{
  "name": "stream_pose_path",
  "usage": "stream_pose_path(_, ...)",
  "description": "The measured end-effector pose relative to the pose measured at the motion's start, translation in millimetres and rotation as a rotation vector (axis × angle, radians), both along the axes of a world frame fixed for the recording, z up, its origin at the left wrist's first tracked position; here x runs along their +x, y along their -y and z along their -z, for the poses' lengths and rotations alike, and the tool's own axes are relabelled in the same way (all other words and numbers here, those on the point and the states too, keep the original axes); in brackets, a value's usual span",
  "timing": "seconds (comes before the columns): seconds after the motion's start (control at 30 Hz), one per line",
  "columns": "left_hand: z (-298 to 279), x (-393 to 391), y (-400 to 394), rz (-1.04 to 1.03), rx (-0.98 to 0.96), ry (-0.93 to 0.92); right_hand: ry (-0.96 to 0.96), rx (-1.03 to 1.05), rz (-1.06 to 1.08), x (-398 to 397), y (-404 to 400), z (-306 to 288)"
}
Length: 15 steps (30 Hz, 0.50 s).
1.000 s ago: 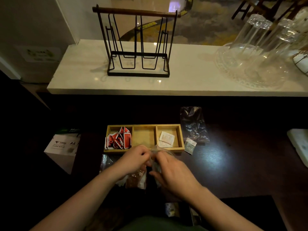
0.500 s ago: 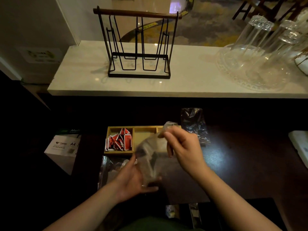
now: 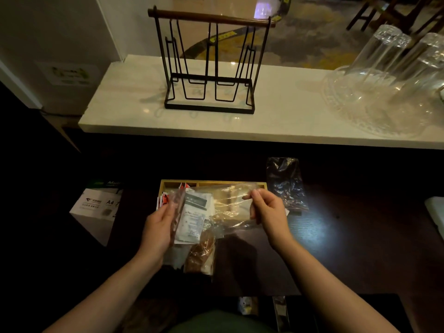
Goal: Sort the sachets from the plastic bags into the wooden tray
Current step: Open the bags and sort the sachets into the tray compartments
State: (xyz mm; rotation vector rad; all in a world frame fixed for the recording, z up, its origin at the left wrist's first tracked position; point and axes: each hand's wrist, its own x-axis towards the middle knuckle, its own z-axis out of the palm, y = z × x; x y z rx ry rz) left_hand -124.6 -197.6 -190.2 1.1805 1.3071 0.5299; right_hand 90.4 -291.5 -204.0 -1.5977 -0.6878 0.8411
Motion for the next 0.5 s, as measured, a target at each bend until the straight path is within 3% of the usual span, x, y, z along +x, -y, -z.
stream_pose_path(0.2,14.0,-8.7,-32.0,-0.012,0.413,-0.267,-0.111,-0.161,-0.18,8.8,-33.3,7.5)
stream_pose_path(0.33,16.7,-11.5,-46.4,-0.013,0.519,-0.315,-0.125,-0.3,-0.263,17.3,-49.8,17.6)
stream_pose_path(0.5,15.5,-12.0,-53.6,0.018,0.617,-0.347,-0.385,-0.317,-0.258,24.1,-61.5,31.7)
